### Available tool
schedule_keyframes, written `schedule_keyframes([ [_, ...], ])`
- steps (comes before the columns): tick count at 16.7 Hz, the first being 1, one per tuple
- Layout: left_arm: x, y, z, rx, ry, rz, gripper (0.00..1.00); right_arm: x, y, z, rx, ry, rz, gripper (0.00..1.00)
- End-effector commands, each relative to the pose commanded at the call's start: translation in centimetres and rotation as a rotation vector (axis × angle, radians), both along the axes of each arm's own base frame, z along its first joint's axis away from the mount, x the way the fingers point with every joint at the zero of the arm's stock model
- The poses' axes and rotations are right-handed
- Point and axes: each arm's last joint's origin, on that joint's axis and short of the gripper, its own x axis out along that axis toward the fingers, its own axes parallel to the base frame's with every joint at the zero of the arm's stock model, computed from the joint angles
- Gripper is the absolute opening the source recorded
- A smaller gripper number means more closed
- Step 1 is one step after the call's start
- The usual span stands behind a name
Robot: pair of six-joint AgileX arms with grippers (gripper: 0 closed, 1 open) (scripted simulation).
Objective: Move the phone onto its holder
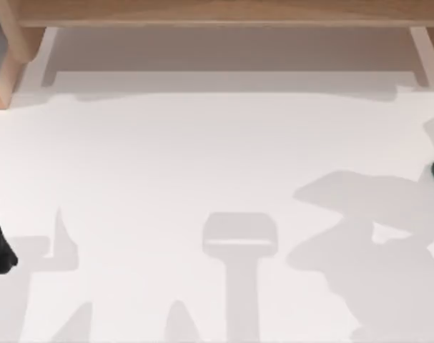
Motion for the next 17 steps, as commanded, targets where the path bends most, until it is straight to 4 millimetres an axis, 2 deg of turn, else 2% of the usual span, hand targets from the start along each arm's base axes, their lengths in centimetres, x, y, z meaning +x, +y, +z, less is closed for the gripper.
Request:
schedule_keyframes([
  [13, 0.00, 0.00, 0.00, 0.000, 0.000, 0.000, 1.00, 0.00, 0.00, 0.00, 0.000, 0.000, 0.000, 0.98],
  [17, 0.00, 0.00, 0.00, 0.000, 0.000, 0.000, 1.00, 0.00, 0.00, 0.00, 0.000, 0.000, 0.000, 1.00],
])
